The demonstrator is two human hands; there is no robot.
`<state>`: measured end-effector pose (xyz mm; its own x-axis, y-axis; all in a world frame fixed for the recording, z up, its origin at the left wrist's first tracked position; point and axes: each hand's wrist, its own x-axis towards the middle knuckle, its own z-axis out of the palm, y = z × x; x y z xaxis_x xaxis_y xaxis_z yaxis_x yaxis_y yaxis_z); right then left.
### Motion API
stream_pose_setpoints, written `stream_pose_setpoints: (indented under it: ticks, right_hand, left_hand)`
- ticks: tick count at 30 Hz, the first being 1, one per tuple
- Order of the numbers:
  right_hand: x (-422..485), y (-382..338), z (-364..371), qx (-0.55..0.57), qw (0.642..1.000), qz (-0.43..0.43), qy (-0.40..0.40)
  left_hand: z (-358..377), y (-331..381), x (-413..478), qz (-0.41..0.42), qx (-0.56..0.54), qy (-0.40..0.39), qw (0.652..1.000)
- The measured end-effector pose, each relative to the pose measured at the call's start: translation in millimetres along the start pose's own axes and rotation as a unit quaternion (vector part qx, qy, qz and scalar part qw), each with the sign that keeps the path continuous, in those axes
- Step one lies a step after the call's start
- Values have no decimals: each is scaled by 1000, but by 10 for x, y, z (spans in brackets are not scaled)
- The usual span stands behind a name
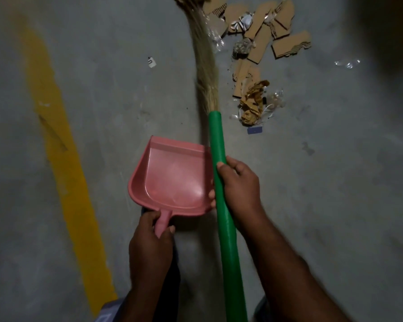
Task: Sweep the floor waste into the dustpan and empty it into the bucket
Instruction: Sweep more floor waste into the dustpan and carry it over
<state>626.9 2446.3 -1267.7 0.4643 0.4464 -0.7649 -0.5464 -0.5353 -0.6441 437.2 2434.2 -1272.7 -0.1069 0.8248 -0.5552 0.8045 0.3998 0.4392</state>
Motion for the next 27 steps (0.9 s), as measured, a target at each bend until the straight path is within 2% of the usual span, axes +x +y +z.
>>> stream_pose_setpoints:
  ticks: [5,10,14,19,27]
  right_hand:
    - [-649,744,-356,-55,997,-12,59]
    - [-1054,1223,-425,-101,991,-45,79]
    - [-958,1210,-375,-85,990,-87,68]
    - [-551,956,-419,-54,992,-86,71]
    - [-314,724,-949,-120,978,-136,101]
  left_hand:
    - [-10,-26,25,-5,-7,4,1000]
    - [22,-62,-3,2,11,3,1000]
    - [59,-60,-37,7,21,-2,1000]
    - [93,-35,-39,1,39,-3,999]
    - [139,17,20,25,69,8,997]
